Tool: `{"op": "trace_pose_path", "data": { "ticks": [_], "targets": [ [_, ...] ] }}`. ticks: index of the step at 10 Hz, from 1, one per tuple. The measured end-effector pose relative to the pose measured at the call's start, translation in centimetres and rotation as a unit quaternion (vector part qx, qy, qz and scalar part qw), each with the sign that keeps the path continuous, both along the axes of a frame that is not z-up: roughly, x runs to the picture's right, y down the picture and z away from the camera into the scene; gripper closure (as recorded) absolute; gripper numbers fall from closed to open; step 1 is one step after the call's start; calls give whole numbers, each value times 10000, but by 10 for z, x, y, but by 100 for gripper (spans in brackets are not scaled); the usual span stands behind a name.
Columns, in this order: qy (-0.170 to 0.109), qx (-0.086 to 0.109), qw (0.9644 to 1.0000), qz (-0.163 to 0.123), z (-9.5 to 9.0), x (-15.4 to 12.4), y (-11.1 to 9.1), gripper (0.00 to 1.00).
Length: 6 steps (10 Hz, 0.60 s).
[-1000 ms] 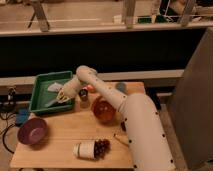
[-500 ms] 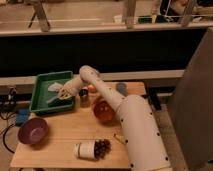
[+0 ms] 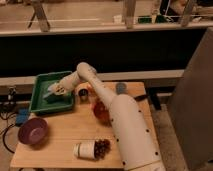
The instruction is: Wipe tray with sponge
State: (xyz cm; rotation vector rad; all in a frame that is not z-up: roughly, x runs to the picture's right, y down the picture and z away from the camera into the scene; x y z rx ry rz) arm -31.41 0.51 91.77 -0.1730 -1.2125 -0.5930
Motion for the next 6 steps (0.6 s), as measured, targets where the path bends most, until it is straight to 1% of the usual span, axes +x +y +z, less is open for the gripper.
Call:
{"op": "trace_pose_path", "data": {
  "ticks": [2, 3, 4, 5, 6],
  "targets": [
    [-113, 9, 9999, -36, 0, -16, -5, 100],
    [-203, -17, 9998, -89, -3, -27, -3, 100],
    [-289, -57, 9994, -165, -7, -36, 3, 100],
    [-439, -131, 9985, -302, -17, -49, 15, 100],
    [-502, -157, 9979, -382, -22, -53, 23, 100]
  ]
}}
